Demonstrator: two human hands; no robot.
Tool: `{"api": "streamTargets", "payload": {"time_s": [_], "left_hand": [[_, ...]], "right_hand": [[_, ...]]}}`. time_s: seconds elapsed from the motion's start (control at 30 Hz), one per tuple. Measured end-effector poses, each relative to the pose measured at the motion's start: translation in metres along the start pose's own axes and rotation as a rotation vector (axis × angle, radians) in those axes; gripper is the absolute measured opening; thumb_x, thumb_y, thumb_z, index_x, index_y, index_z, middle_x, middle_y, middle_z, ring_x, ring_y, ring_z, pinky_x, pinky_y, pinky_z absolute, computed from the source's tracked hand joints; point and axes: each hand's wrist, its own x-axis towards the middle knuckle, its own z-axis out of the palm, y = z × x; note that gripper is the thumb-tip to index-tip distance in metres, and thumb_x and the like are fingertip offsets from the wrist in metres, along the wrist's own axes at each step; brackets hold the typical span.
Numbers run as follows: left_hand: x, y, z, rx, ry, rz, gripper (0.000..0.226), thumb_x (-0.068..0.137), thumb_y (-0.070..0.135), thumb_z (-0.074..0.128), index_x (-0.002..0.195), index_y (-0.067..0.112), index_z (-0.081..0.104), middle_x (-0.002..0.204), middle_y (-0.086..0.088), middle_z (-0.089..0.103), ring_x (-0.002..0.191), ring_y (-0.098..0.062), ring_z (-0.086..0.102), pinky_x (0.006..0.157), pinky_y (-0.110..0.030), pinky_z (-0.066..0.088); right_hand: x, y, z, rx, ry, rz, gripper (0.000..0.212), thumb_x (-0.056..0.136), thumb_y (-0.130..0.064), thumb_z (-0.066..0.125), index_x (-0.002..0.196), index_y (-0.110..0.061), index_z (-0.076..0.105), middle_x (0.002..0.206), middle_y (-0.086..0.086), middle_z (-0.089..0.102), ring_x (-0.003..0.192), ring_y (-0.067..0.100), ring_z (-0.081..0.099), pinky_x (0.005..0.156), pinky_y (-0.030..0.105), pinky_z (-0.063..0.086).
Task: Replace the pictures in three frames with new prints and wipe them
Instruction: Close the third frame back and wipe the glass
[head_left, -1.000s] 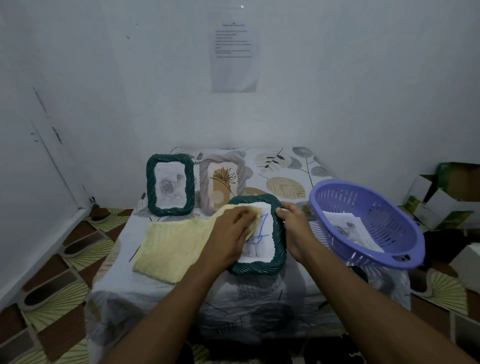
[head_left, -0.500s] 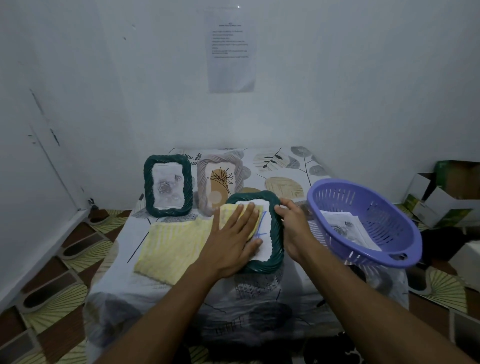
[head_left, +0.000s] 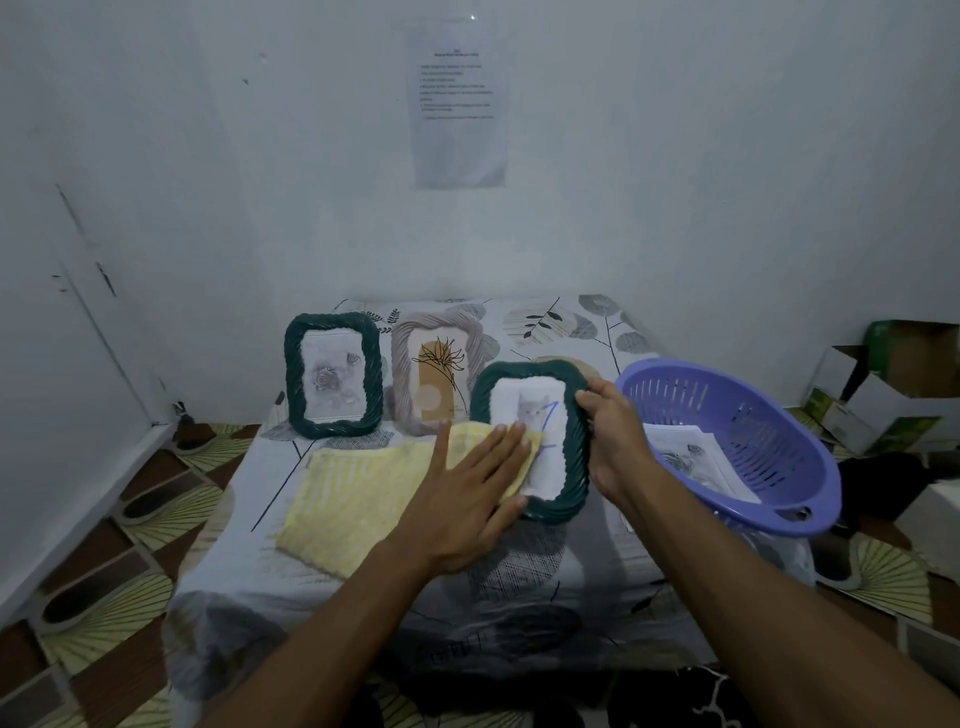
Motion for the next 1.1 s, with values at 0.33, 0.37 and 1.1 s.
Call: {"api": "streamTargets", "payload": {"time_s": [0.33, 0.37, 1.1], "left_hand": [[0.019, -0.006, -0.012, 0.041, 0.063, -0.122, 0.067, 0.097, 0.057, 0.001, 0.153, 0.020, -0.002, 0.161, 0.004, -0.007, 0.147, -0.009, -0.011, 0.115, -0.059, -0.008], [0.015, -0.004, -0.011, 0.033, 0.051, -0.067, 0.067, 0.097, 0.057, 0.003, 0.153, 0.021, -0.003, 0.161, 0.005, -0.008, 0.147, -0.008, -0.011, 0.115, -0.059, -0.010], [0.030, -0.010, -0.018, -0.246, 0.170, -0.019, 0.059, 0.091, 0.037, 0.016, 0.146, 0.031, 0.034, 0.154, 0.021, 0.018, 0.145, -0.001, 0.007, 0.112, -0.052, -0.022]], "right_hand": [[-0.011, 0.002, 0.008, -0.008, -0.053, 0.011, 0.026, 0.098, -0.002, 0.042, 0.119, -0.002, 0.057, 0.099, 0.019, 0.069, 0.074, 0.025, 0.067, 0.062, 0.032, 0.057], [-0.008, -0.003, 0.008, 0.002, -0.045, -0.001, 0.026, 0.097, -0.002, 0.042, 0.119, -0.002, 0.057, 0.101, 0.019, 0.068, 0.075, 0.025, 0.066, 0.064, 0.033, 0.057], [-0.011, -0.003, -0.002, 0.024, -0.122, 0.032, 0.026, 0.099, -0.004, 0.042, 0.119, -0.005, 0.058, 0.097, 0.015, 0.070, 0.076, 0.024, 0.067, 0.064, 0.033, 0.055]]}}
